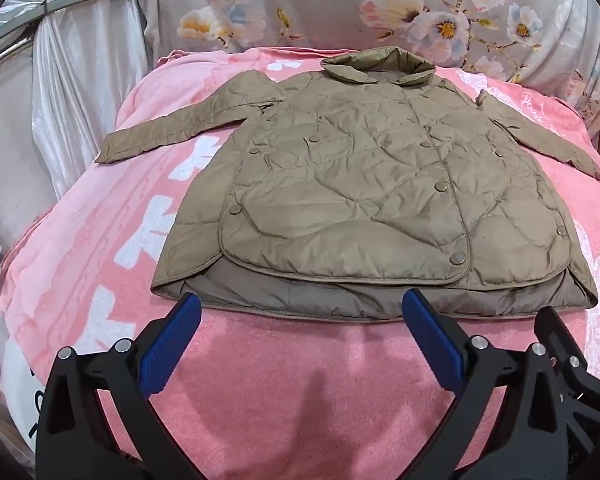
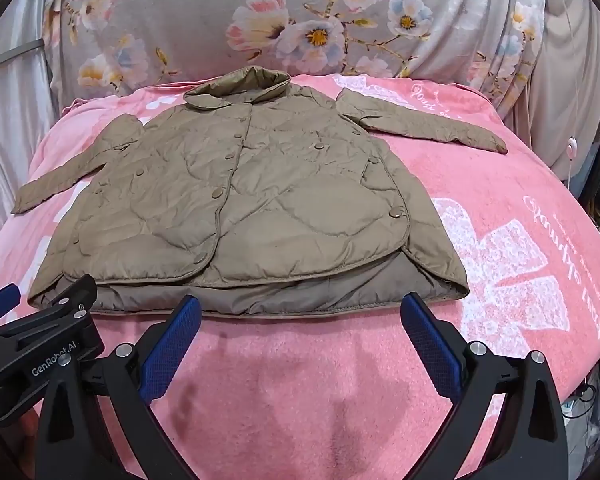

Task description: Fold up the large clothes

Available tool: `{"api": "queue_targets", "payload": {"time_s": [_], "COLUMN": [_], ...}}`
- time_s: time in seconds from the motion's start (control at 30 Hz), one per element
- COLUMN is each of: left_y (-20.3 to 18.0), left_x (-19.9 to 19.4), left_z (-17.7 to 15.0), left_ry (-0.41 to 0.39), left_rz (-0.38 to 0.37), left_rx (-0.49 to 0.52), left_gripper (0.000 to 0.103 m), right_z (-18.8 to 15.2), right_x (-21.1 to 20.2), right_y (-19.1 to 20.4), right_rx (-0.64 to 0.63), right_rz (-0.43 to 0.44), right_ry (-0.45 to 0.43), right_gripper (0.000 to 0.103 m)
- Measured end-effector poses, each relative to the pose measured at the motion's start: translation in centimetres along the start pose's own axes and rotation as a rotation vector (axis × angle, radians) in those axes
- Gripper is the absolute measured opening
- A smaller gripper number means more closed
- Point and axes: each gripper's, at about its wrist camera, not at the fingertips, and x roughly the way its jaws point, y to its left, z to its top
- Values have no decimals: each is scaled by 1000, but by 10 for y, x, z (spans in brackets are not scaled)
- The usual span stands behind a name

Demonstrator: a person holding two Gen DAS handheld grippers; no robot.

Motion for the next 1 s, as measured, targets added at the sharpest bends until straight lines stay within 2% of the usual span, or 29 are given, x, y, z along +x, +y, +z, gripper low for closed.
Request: {"api": "queue_targets", "payload": {"time_s": [0.2,0.43,0.7,0.87,1.0], "left_y": [-4,-11,-11,-11,-11], "left_x": [7,0,-7,-4,-4], "left_z": [3,5,0,1,0], "left_ry": [71,45,-38,-4,-8], "left_rz": [38,19,-1,-3,8], "left_rx": [46,70,61,53,61], "left_gripper": [98,98,98,97,97], "right_z": [0,4,3,3,2], "right_x": [-3,-7,-8,-7,-9], "right_y": [-2,-7,-11,-10,-9], "right_rx": [2,26,34,32,28], "right_rz": [-10,-1,4,6,8], "right_ry": [-3,-9,-10,-8,-8], "right_gripper": [98,98,98,98,98]}}
